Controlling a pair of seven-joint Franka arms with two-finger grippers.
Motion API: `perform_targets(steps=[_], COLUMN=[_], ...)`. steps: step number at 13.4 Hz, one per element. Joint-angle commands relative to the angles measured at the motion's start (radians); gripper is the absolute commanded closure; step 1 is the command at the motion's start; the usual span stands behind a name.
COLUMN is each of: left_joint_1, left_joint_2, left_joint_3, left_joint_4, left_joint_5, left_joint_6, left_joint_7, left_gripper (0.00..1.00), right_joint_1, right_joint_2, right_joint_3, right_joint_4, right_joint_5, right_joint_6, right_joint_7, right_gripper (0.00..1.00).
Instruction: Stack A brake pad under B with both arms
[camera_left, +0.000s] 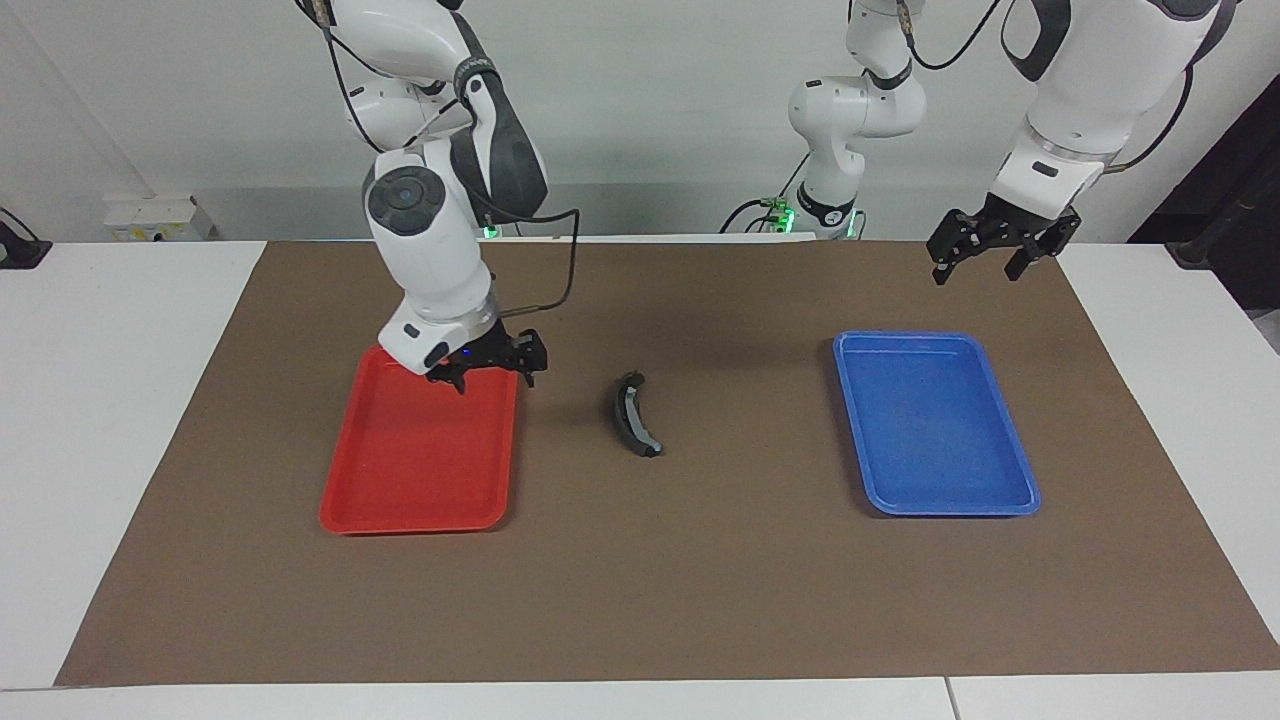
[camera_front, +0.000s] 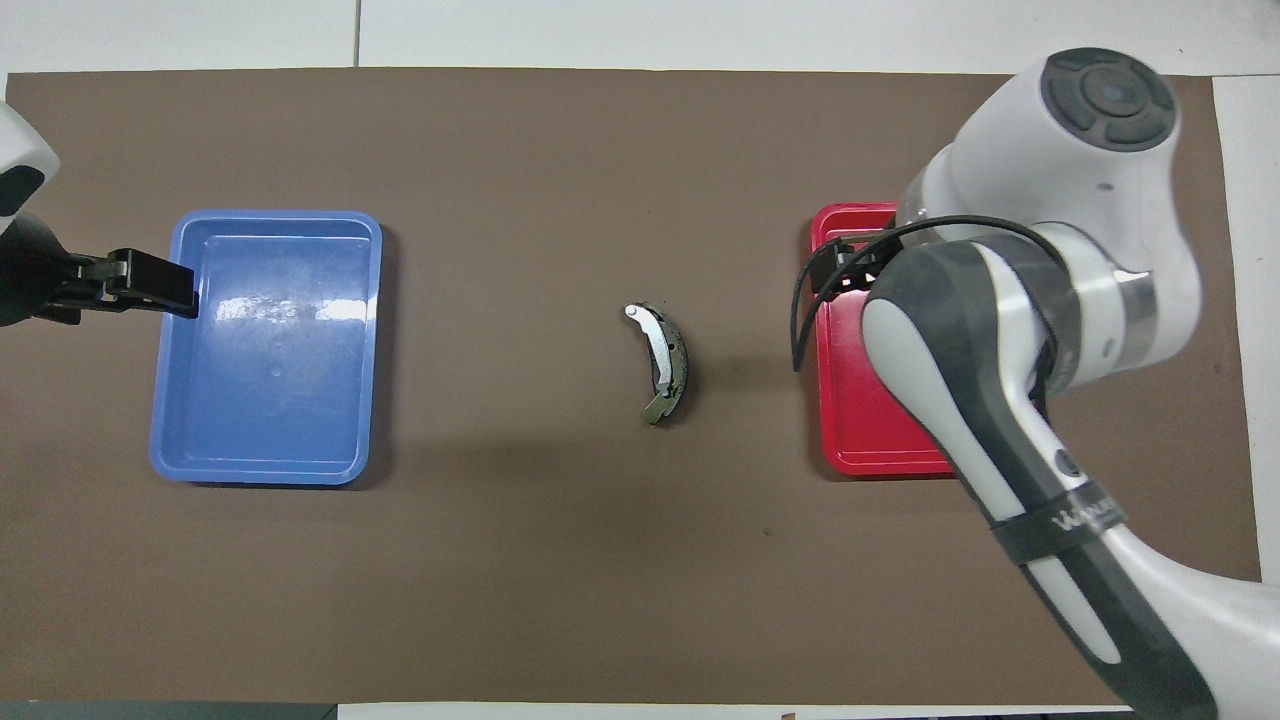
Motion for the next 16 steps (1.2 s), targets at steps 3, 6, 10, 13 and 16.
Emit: perform_targets(steps=[3, 6, 10, 13, 16], left_joint_1=[0.007, 0.006, 0.004, 0.004, 0.004], left_joint_2=[-0.001, -0.001, 0.0, 0.0, 0.0], left_joint_3=[-0.002, -0.002, -0.005, -0.005, 0.001], left_joint_4=[-0.001, -0.001, 0.001, 0.002, 0.001], left_joint_5=[-0.015, -0.015, -0.015, -0.015, -0.015], left_joint_6=[-0.02, -0.021, -0.018, -0.015, -0.018], left_joint_7=[0.011, 0.011, 0.008, 0.009, 0.001], left_gripper=[0.01, 0.01, 0.01, 0.01, 0.01], right_joint_1=[-0.17, -0.221, -0.282, -0.302, -0.305], right_joint_2=[-0.083, -0.141, -0.199, -0.219, -0.259], right_joint_3=[0.014, 0.014, 0.013, 0.014, 0.014], right_joint_4=[0.042, 0.031, -0.005, -0.03, -0.063], right_joint_5=[-0.026, -0.058, -0.061, -0.125, -0.138], right_joint_6=[-0.176, -0.239, -0.275, -0.267, -0.259], right_joint_7=[-0.016, -0.046, -0.167, -0.201, -0.206], right_gripper=[0.0, 0.0, 0.0, 0.0, 0.0])
